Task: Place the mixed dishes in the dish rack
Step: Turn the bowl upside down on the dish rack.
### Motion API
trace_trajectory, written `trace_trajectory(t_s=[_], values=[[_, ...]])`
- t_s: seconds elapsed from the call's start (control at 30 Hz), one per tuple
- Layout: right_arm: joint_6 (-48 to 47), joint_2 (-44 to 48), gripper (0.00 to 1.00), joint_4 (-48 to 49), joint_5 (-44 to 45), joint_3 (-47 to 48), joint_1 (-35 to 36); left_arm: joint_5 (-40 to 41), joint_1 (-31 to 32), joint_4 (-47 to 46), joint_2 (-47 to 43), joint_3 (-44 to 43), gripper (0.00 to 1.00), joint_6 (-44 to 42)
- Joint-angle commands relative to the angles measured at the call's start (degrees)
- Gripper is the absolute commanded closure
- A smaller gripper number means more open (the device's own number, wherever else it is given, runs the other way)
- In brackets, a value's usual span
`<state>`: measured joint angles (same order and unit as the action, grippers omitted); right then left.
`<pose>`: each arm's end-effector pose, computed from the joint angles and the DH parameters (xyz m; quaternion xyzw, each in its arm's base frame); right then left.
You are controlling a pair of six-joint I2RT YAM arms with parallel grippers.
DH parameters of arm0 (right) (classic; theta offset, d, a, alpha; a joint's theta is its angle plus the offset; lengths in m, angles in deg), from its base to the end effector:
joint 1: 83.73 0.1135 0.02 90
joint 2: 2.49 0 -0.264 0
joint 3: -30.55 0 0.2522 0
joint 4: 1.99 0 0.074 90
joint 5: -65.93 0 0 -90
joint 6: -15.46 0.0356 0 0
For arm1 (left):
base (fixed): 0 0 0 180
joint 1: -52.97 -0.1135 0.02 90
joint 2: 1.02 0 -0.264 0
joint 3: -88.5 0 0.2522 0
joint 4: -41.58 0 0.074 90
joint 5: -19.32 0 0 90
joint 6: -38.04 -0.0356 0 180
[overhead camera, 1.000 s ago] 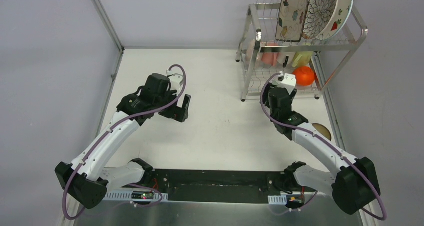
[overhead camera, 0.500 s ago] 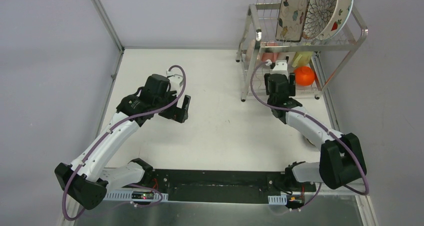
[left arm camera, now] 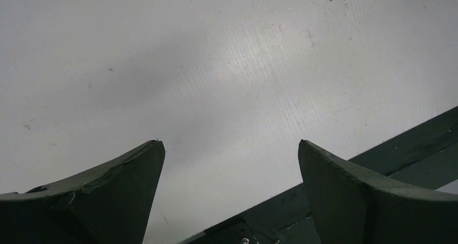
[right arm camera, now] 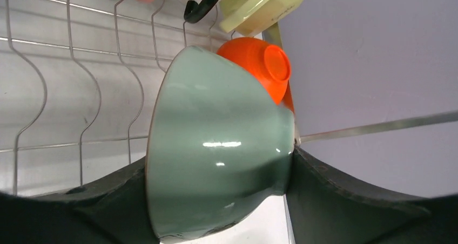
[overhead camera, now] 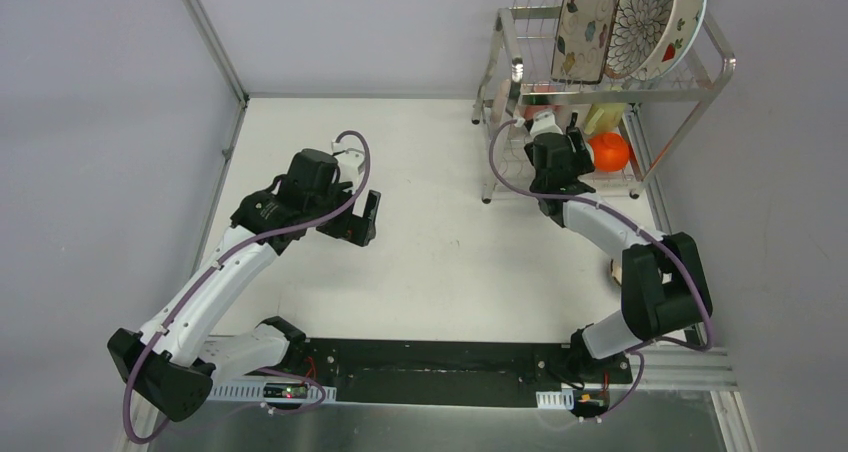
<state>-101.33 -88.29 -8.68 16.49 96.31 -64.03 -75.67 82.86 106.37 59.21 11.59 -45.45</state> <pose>0.3165 0.0887 0.2449 -0.1481 0.8055 -0.3250 0.4728 0.1750 -0.1041 0.3336 0.2043 0.9105 -0.1502 0.3266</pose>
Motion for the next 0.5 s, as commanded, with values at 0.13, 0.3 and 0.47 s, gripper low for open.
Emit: trace_trajectory(t_s=[0.13,0.3,0.47], values=[[-8.61,-3.84,0.79,6.24,1.52,6.11,-2.07,-0.43,-0.18,-1.45,-1.59,0.0,0.01,-1.17],[-11.06,-7.35,0.79,7.09,-0.36,8.12,-3.47,-0.6,-0.16,-1.45,-1.49,0.05,0.01,-1.2],[-14.92,-11.79,0.78,9.5,0.02,10.18,-4.0,-0.52,-0.18,-1.45,-1.43,0.01,0.01,-1.2]])
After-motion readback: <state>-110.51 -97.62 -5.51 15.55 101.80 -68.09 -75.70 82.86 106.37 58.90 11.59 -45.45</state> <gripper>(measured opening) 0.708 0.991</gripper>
